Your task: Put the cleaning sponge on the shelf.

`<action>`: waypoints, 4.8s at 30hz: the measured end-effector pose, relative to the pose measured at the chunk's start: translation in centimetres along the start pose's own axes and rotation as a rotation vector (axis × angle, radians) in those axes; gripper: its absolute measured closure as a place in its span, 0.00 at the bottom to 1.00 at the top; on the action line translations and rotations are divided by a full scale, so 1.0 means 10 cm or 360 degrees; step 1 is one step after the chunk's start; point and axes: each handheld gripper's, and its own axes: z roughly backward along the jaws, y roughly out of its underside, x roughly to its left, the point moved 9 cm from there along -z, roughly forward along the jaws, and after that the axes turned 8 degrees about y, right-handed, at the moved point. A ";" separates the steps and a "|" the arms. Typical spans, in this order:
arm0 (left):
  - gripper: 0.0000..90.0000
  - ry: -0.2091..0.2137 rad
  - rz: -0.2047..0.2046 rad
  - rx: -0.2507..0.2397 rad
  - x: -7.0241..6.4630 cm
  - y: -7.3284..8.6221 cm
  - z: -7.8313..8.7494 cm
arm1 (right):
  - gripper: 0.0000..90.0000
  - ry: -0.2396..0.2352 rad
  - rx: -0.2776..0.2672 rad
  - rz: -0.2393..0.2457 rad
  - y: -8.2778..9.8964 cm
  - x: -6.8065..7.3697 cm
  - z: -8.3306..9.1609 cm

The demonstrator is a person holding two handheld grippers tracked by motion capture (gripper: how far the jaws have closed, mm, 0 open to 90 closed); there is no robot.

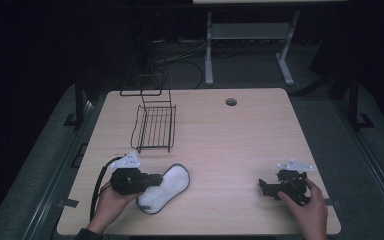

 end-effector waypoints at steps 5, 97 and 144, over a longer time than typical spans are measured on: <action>0.91 -0.0010 0.0008 -0.0004 -0.01 -0.03 0.02 | 0.00 0.0000 0.0000 0.0000 0.00 0.00 0.00; 0.93 -0.0217 0.0039 -0.0232 1.13 -0.95 0.56 | 0.00 0.0002 -0.0001 0.0000 0.00 0.00 0.00; 0.92 -0.0343 0.0352 -0.0239 2.13 -0.88 0.55 | 0.00 0.0000 -0.0001 0.0000 0.00 0.00 0.00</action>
